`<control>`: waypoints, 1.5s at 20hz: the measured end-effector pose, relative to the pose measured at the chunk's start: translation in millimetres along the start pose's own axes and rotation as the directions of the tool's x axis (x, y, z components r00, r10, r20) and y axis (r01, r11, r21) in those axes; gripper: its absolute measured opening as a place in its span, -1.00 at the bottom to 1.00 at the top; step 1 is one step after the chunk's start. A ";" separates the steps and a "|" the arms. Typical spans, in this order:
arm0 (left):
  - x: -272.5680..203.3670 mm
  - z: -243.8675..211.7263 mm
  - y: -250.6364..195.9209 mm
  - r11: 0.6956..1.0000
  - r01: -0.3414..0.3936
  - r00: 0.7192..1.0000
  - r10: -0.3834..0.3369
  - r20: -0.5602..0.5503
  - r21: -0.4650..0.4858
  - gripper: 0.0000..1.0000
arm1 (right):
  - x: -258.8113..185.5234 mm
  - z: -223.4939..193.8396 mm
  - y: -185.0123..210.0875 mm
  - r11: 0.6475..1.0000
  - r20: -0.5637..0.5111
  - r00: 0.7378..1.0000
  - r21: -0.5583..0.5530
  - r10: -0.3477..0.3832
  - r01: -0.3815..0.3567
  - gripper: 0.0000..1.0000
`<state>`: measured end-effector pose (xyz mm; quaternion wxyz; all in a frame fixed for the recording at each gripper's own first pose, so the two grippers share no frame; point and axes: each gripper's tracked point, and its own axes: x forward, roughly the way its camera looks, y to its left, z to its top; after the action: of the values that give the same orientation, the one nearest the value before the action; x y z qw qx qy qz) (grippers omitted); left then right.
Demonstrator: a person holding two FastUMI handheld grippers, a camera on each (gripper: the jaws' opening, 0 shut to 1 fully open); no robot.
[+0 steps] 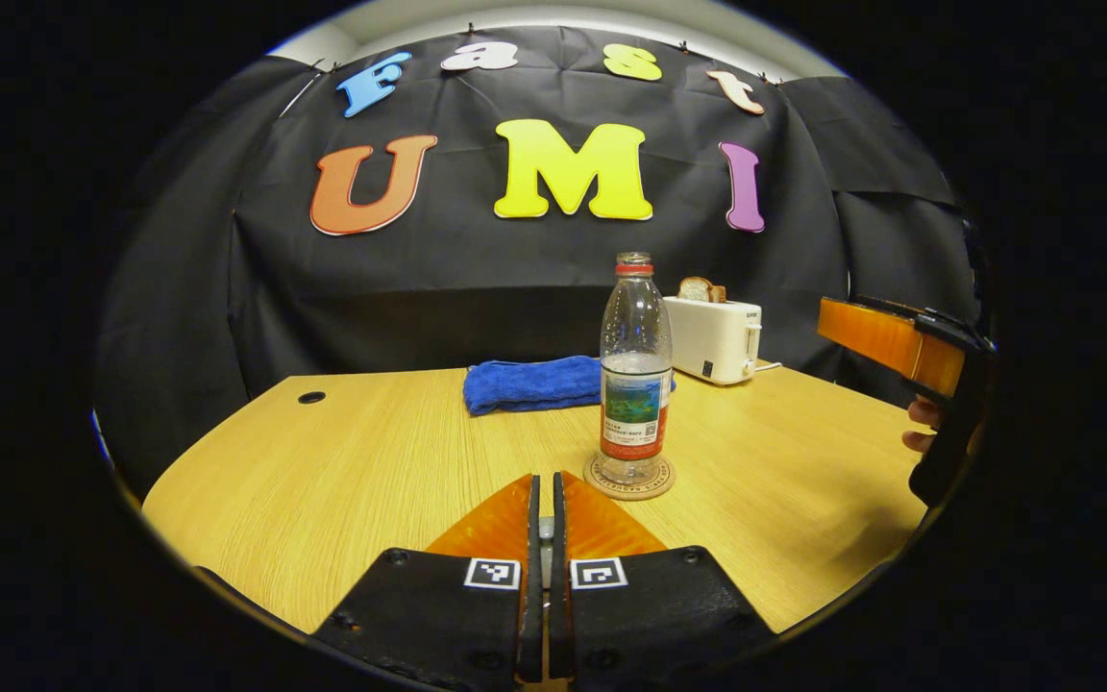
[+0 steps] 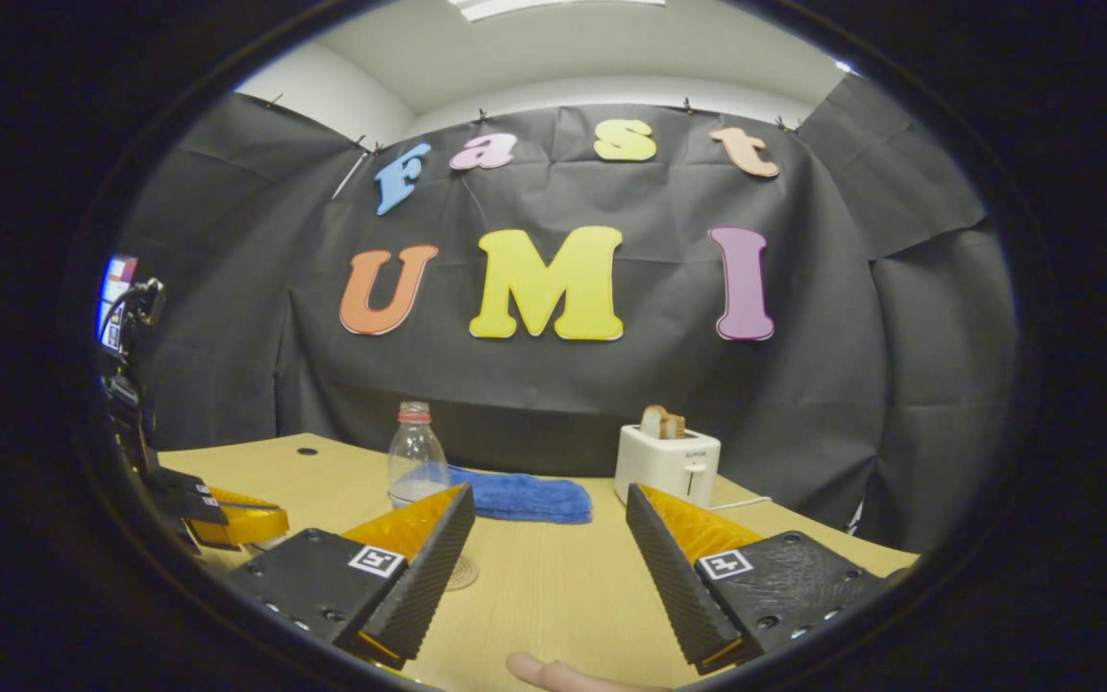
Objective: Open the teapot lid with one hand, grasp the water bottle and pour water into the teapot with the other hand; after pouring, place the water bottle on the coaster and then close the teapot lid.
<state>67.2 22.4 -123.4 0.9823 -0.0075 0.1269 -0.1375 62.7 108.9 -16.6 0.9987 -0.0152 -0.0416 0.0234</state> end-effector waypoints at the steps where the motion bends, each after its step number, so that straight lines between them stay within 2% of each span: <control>1: 0.5 0.3 0.4 1.000 0.002 1.000 -0.002 0.003 0.001 -0.89 | -0.5 1.3 2.1 1.000 0.003 1.000 -0.002 0.004 -0.004 0.94; 2: 1.1 -0.9 1.3 1.000 -0.002 1.000 0.002 0.003 0.001 -0.89 | -1.5 2.5 3.8 1.000 0.007 1.000 -0.001 0.009 -0.009 0.86; 7: 2.9 -9.7 1.1 1.000 -0.022 1.000 0.023 -0.019 0.019 -0.89 | -4.5 5.7 2.8 1.000 0.018 1.000 -0.030 0.006 -0.005 0.90; 12: 3.3 -12.2 1.5 0.993 -0.065 0.997 0.068 -0.031 0.097 -0.87 | -7.0 8.8 0.3 0.999 0.016 1.000 -0.036 0.003 -0.002 0.90; 14: 3.2 -11.4 1.9 0.991 -0.080 0.996 0.084 -0.037 0.111 -0.77 | -8.4 11.6 -1.5 0.999 0.017 1.000 -0.039 -0.002 0.002 0.90; 15: -0.3 -8.2 2.6 0.990 -0.088 0.995 0.092 -0.033 0.115 -0.60 | -10.8 13.6 -3.2 0.999 0.020 1.000 -0.039 -0.005 0.006 0.90; 18: -5.0 -0.3 -1.6 0.990 -0.085 0.996 0.088 -0.020 0.112 -0.46 | -18.2 22.4 -9.2 0.999 0.029 0.999 -0.039 -0.022 0.023 0.90; 21: -13.7 13.1 0.0 0.989 -0.100 0.995 0.100 0.003 0.108 -0.08 | -25.6 32.4 -14.3 0.998 0.038 0.999 -0.041 -0.039 0.040 0.90; 24: -26.6 28.9 -2.3 0.991 -0.107 0.994 0.106 0.017 0.075 0.07 | -34.8 39.2 -20.3 0.997 0.031 0.998 -0.051 -0.063 0.065 0.90; 25: -32.0 34.8 -2.6 0.993 -0.104 0.994 0.103 0.021 0.057 0.20 | -37.7 40.6 -21.7 0.996 0.025 0.997 -0.053 -0.070 0.072 0.90; 27: -47.9 51.2 -5.1 0.995 -0.095 0.995 0.094 0.045 0.011 0.29 | -44.8 43.4 -24.8 0.995 0.006 0.997 -0.057 -0.081 0.081 0.90; 30: -74.3 81.2 -9.1 0.995 -0.083 0.992 0.088 0.095 -0.053 0.33 | -60.7 50.0 -26.6 0.995 -0.017 0.996 -0.059 -0.086 0.084 0.89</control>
<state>16.1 32.3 -26.0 0.9918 -0.0329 0.0827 -0.0916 -0.7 80.8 29.0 0.9983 -0.0426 -0.0332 -0.0204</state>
